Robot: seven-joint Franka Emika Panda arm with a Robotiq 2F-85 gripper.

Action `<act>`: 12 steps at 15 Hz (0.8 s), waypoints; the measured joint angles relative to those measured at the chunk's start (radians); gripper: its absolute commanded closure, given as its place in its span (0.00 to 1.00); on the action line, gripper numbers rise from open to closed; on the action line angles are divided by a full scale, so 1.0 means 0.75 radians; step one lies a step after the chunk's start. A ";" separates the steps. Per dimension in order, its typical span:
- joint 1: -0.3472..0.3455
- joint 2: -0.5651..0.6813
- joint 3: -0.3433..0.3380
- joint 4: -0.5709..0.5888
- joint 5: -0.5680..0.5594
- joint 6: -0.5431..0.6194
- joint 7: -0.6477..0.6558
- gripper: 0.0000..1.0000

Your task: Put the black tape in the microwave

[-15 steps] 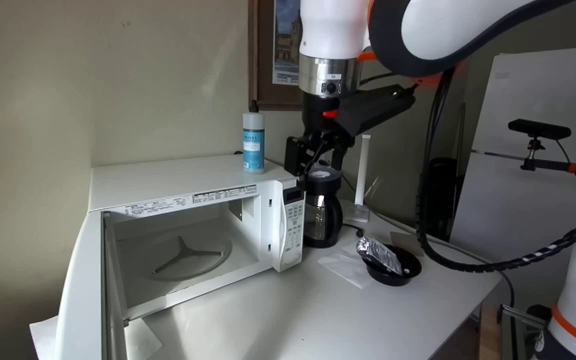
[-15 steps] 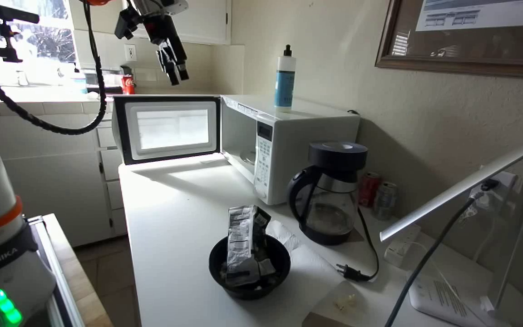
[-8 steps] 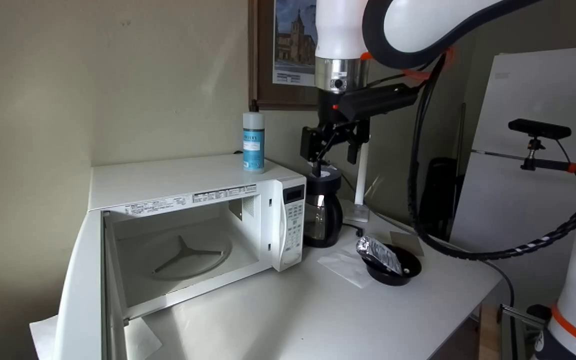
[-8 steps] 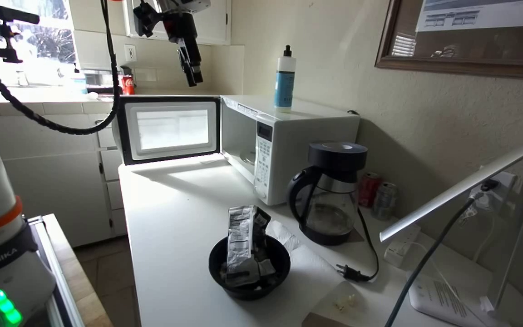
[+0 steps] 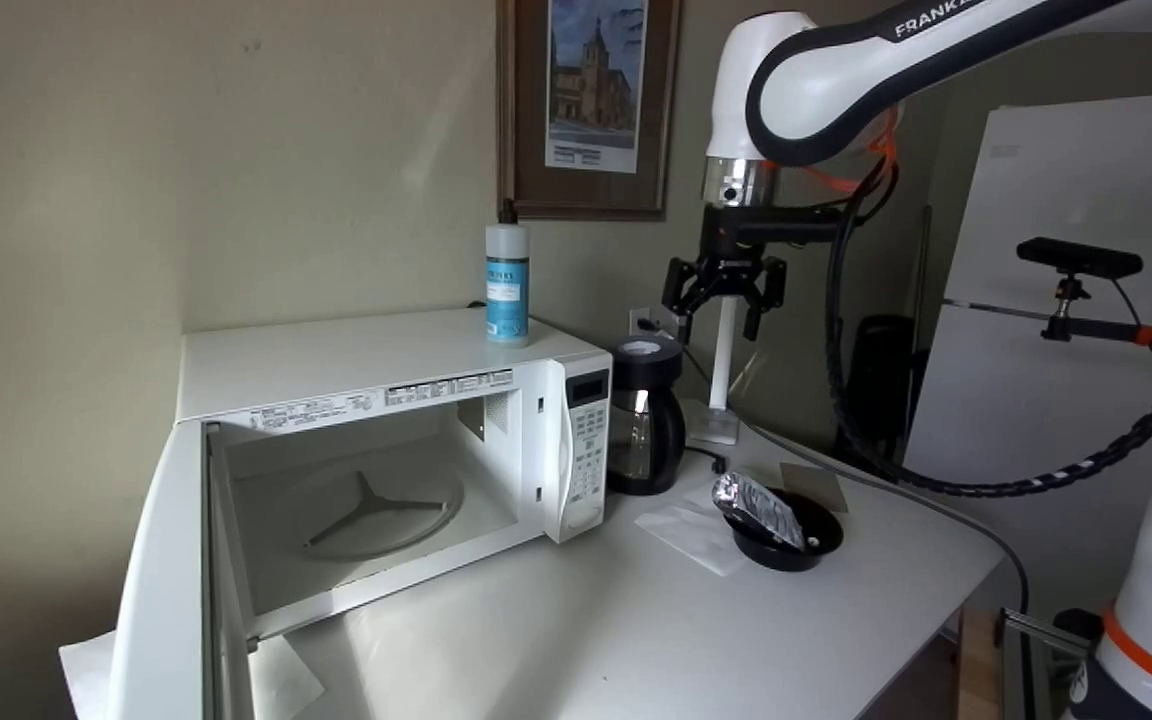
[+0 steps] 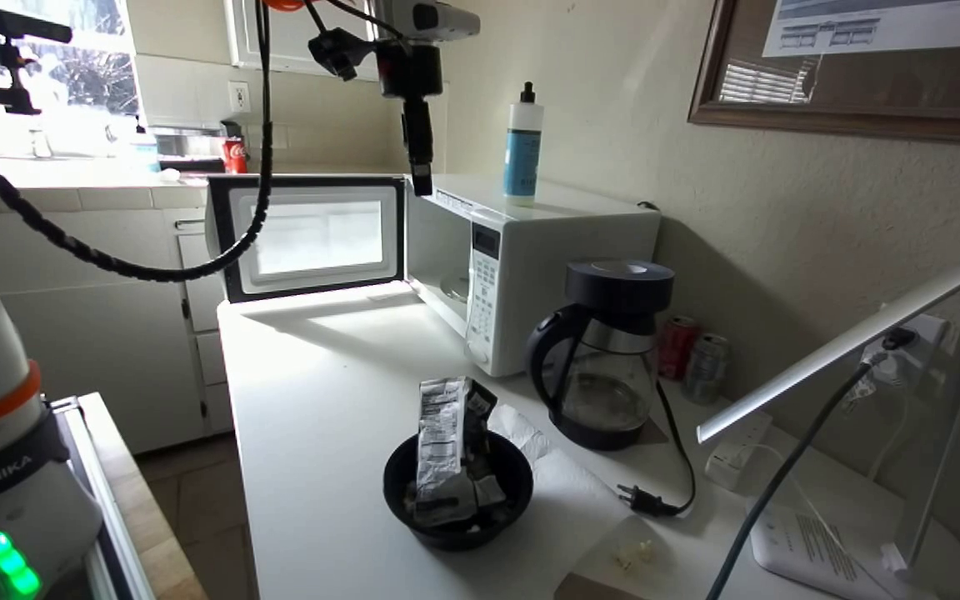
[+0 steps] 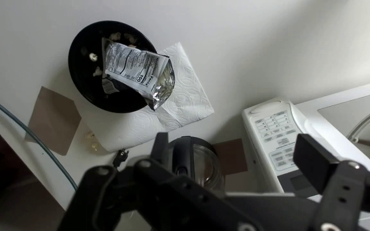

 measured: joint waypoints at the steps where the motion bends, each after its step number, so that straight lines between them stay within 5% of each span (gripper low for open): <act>1: -0.018 0.012 -0.048 -0.008 0.043 0.033 -0.034 0.00; 5: -0.116 0.083 -0.159 0.005 0.155 0.054 -0.040 0.00; 12: -0.161 0.139 -0.156 0.026 0.174 0.091 0.139 0.00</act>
